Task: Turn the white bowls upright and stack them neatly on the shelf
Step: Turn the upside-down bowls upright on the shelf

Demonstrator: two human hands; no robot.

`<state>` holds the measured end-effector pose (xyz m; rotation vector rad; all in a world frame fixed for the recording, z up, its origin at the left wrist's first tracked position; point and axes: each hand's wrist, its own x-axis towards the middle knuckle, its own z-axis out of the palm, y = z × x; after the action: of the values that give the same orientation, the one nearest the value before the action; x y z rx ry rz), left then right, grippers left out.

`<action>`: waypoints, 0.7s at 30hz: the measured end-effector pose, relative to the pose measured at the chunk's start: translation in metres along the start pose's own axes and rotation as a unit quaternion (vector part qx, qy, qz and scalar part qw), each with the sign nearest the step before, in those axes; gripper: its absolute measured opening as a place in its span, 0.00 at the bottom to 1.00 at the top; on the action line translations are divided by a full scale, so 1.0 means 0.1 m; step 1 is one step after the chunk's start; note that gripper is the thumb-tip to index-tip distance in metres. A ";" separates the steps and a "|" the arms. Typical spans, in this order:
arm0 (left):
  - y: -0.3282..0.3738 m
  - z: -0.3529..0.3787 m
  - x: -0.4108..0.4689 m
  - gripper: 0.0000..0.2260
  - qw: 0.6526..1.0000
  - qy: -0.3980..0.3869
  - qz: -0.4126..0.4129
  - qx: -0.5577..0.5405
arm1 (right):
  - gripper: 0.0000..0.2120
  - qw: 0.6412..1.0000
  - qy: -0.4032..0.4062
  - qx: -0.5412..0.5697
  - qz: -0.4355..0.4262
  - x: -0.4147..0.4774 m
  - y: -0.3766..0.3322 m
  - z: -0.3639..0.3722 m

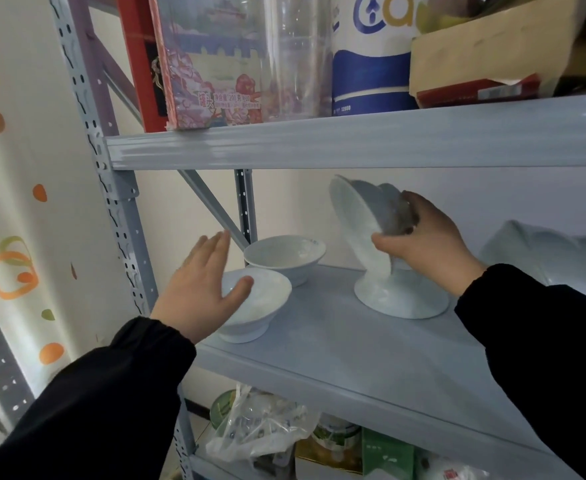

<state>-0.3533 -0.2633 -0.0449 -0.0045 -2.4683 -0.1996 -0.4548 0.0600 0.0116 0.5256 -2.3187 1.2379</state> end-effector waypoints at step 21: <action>0.34 0.26 0.28 0.39 0.996 -0.058 0.057 0.021 | 0.09 0.820 -0.062 0.379 0.424 -0.77 0.50 0.27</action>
<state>-0.3893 -0.2272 -0.0428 -0.1427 -2.5792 -0.1003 -0.4239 0.0722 -0.0781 -0.2955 -2.1095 2.6486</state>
